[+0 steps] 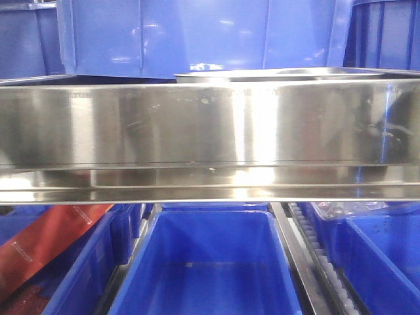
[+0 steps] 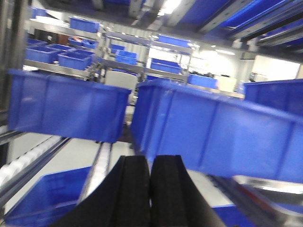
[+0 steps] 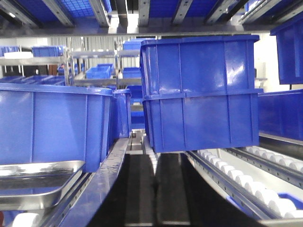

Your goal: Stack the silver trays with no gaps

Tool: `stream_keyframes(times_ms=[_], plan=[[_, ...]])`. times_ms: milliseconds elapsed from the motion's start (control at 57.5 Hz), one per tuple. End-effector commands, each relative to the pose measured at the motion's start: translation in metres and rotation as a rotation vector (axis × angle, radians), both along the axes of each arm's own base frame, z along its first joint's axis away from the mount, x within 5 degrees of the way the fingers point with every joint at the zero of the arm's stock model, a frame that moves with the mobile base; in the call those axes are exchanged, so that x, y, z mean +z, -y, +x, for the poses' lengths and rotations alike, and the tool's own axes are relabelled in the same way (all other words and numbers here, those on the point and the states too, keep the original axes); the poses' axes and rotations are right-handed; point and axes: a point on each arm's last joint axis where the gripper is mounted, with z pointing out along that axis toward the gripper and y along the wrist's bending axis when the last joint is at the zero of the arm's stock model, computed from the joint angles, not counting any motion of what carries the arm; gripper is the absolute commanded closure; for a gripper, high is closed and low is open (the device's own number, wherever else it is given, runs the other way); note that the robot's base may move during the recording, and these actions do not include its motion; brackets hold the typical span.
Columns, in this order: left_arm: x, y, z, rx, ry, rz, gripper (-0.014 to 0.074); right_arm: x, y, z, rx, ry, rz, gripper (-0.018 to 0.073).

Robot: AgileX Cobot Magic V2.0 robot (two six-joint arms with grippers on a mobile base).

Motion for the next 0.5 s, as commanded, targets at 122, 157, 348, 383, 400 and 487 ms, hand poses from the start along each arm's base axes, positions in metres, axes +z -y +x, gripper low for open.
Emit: stream_keyframes(times_ms=[122, 157, 348, 383, 400, 487], plan=[[0.063, 0.000, -0.020, -0.035, -0.020, 0.018, 0.0613, 0.063, -0.008, -0.027, 0.029, -0.119, 0.004, 0.0637], [0.072, 0.000, -0.020, -0.041, -0.012, 0.008, 0.0613, 0.073, -0.009, -0.034, 0.024, -0.143, -0.010, 0.0637], [0.109, 0.004, -0.010, -0.063, -0.063, 0.016, 0.0613, 0.125, -0.009, -0.056, -0.023, -0.292, -0.052, 0.0637], [0.114, 0.006, -0.004, -0.069, -0.123, 0.071, 0.0613, 0.135, -0.009, -0.056, -0.023, -0.322, -0.046, 0.0637], [0.115, 0.007, -0.001, -0.071, -0.145, 0.087, 0.0613, 0.139, -0.009, -0.055, -0.022, -0.335, -0.043, 0.0637], [0.126, 0.013, 0.018, -0.107, -0.287, 0.114, 0.0613, 0.158, -0.007, -0.042, -0.006, -0.442, -0.015, 0.0637]])
